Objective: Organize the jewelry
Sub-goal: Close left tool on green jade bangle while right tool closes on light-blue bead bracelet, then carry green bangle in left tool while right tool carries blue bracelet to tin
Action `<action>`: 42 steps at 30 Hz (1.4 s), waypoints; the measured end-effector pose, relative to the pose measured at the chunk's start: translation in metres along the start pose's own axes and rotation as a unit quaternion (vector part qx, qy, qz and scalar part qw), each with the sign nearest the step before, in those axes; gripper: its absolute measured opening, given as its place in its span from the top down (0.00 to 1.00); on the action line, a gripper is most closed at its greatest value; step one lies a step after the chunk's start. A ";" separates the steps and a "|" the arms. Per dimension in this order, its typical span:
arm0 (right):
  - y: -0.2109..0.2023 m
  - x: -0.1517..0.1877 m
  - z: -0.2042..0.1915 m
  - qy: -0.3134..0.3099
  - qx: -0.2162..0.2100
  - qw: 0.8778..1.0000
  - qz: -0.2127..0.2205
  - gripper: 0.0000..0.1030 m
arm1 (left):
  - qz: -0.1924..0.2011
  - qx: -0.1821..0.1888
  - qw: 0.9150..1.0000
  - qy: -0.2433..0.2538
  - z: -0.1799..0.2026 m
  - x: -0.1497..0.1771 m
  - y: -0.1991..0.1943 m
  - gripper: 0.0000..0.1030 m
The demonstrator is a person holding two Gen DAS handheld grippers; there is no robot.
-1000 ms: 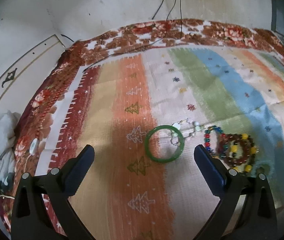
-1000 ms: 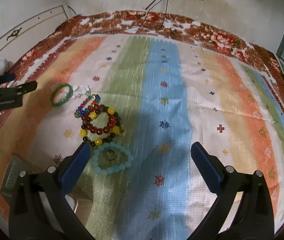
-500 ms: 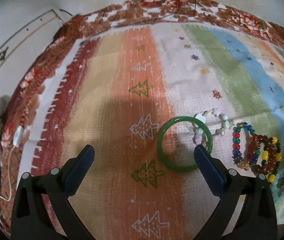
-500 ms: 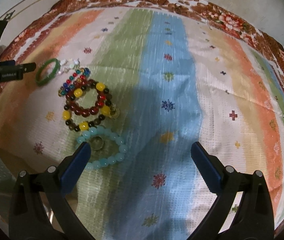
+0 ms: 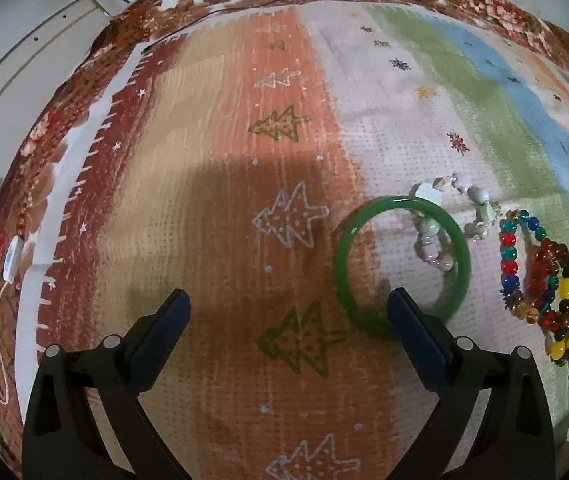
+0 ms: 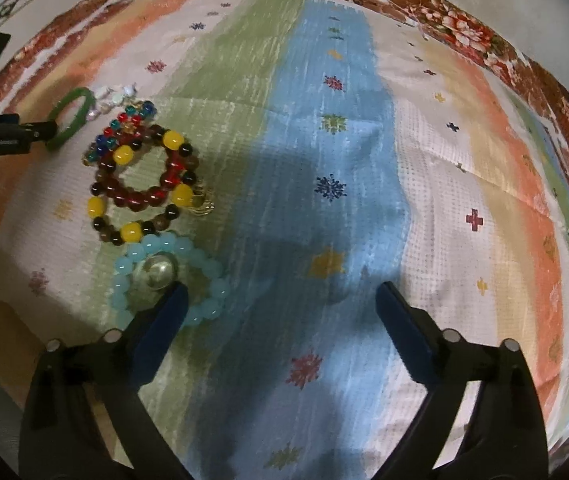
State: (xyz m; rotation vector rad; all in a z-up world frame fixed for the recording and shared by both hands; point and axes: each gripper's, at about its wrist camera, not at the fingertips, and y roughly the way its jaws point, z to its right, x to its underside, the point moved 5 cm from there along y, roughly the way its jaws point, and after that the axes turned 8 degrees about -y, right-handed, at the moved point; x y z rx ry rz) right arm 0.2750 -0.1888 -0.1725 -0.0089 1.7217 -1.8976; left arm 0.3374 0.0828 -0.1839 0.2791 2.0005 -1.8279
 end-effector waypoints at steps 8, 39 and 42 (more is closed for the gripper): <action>0.007 -0.001 -0.006 -0.016 -0.001 1.000 -0.003 0.25 | -0.007 0.018 1.000 0.011 0.006 0.001 0.002 0.21; 0.008 0.001 -0.040 -0.059 -0.075 0.995 -0.013 0.87 | -0.015 0.060 0.995 0.076 0.032 0.009 -0.006 0.79; 0.008 0.000 -0.040 -0.063 -0.069 0.996 -0.013 0.87 | -0.017 0.062 0.995 0.081 0.034 0.011 -0.006 0.87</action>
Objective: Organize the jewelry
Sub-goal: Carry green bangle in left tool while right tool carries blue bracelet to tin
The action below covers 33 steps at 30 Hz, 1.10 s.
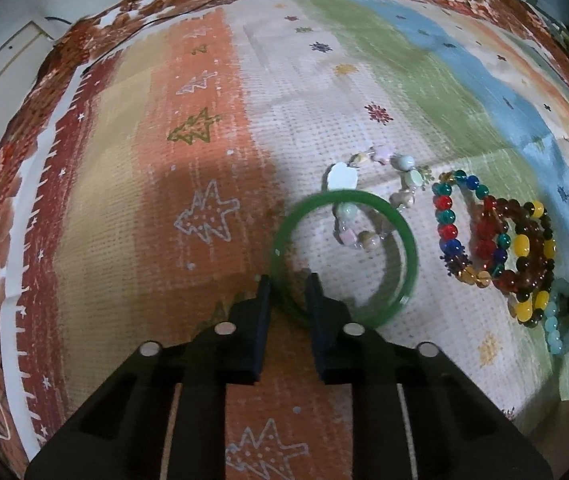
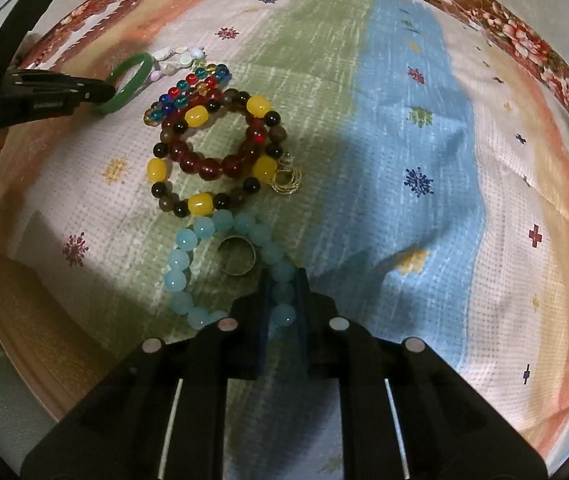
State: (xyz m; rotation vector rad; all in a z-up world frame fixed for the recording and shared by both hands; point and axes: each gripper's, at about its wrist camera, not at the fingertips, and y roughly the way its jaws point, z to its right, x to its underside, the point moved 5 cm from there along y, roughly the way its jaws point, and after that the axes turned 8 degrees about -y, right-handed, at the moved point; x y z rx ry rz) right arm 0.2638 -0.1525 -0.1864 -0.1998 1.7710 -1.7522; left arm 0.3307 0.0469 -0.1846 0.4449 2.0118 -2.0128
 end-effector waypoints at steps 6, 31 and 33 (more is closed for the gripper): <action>-0.002 0.000 0.000 0.012 -0.011 1.000 0.004 0.87 | -0.007 0.020 1.000 -0.020 -0.004 -0.002 -0.003 0.94; -0.060 -0.015 -0.002 0.023 -0.013 0.997 0.074 0.88 | 0.027 0.075 0.994 -0.080 -0.017 -0.004 -0.060 0.94; -0.064 -0.016 -0.003 0.024 -0.014 0.997 0.077 0.88 | 0.032 0.074 0.994 -0.080 -0.017 -0.003 -0.064 0.94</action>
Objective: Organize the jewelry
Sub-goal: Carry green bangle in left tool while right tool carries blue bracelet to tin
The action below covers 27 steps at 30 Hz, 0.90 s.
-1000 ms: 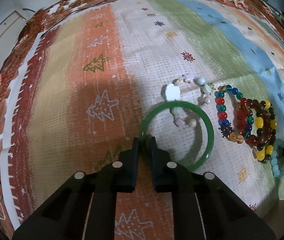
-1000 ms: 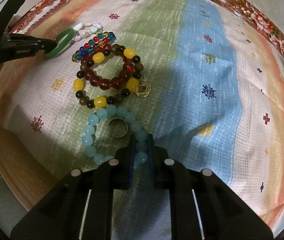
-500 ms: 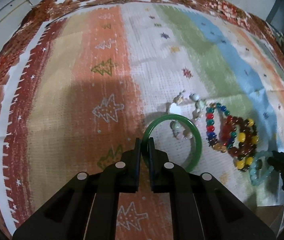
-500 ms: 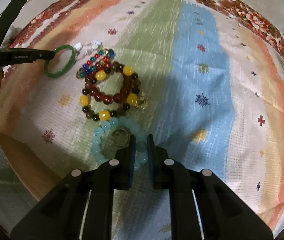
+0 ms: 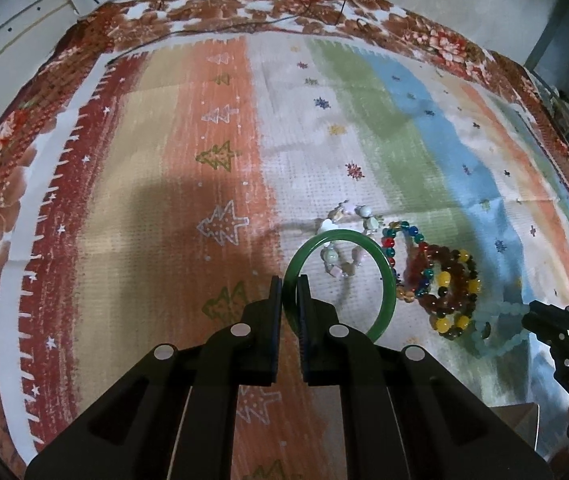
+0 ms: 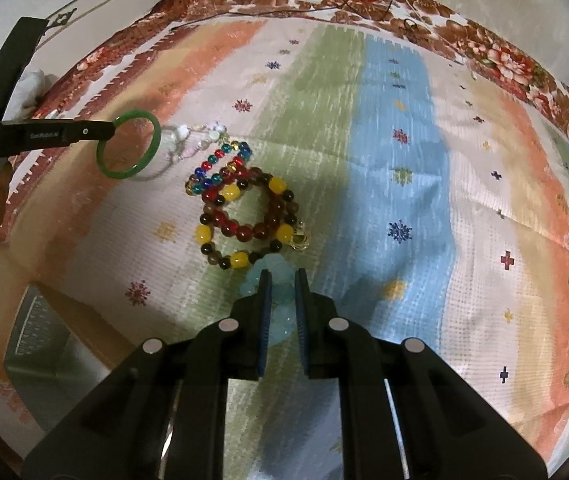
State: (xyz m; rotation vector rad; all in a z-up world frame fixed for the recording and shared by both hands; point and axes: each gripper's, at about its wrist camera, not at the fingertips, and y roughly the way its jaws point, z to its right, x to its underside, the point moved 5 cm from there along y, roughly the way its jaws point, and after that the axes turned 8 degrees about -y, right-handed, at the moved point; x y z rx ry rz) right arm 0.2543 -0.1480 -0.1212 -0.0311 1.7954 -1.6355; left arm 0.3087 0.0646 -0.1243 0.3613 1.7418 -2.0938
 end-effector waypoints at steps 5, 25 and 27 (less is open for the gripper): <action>-0.012 -0.002 -0.002 0.005 -0.002 1.000 0.015 0.88 | 0.017 -0.013 1.000 0.009 0.003 0.004 -0.014 0.94; -0.074 0.001 -0.035 -0.005 -0.027 0.997 0.075 0.88 | 0.064 0.045 0.997 0.025 0.037 0.058 -0.097 0.94; -0.081 0.002 -0.041 -0.008 -0.028 0.996 0.082 0.88 | 0.066 0.050 0.996 0.023 0.038 0.065 -0.103 0.93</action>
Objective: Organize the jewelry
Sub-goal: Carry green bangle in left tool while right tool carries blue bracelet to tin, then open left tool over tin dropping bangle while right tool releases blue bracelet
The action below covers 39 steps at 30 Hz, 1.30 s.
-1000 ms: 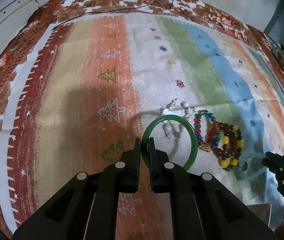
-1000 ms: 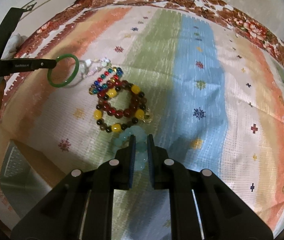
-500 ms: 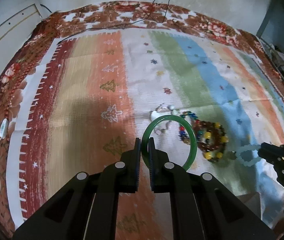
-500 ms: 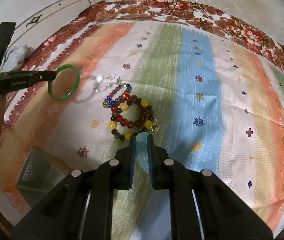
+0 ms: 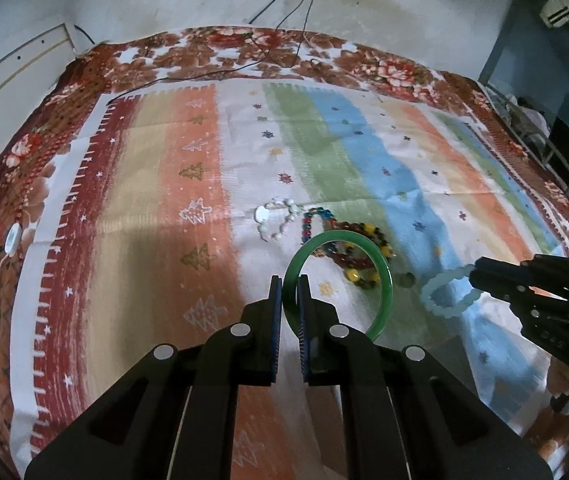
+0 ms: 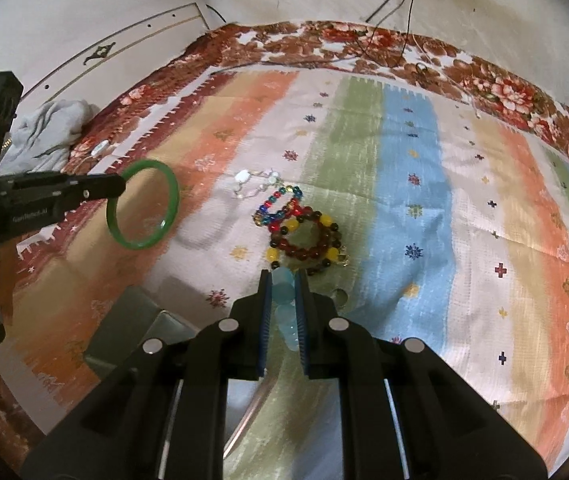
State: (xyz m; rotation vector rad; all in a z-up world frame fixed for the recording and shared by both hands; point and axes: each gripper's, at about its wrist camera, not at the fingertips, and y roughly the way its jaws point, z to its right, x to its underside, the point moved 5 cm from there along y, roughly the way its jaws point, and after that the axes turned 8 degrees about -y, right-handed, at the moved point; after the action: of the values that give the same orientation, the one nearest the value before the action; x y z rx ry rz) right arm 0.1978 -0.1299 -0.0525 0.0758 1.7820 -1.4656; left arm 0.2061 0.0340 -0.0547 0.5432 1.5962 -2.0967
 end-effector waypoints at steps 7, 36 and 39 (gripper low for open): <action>-0.019 0.004 -0.020 -0.015 -0.006 1.000 0.013 0.88 | 0.009 0.019 1.000 0.013 0.010 0.020 -0.024 0.93; -0.032 0.038 -0.057 -0.016 -0.061 0.998 -0.002 0.86 | -0.034 0.035 0.996 0.071 0.046 0.079 -0.021 0.90; -0.034 0.037 -0.055 -0.014 -0.059 0.998 0.005 0.63 | -0.029 0.038 0.997 0.060 0.044 0.077 -0.021 0.59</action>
State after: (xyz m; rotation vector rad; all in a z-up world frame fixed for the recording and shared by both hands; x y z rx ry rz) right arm 0.1263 -0.1107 -0.0477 0.0040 1.8388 -1.3459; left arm 0.1290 -0.0125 -0.0692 0.6690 1.6193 -2.2130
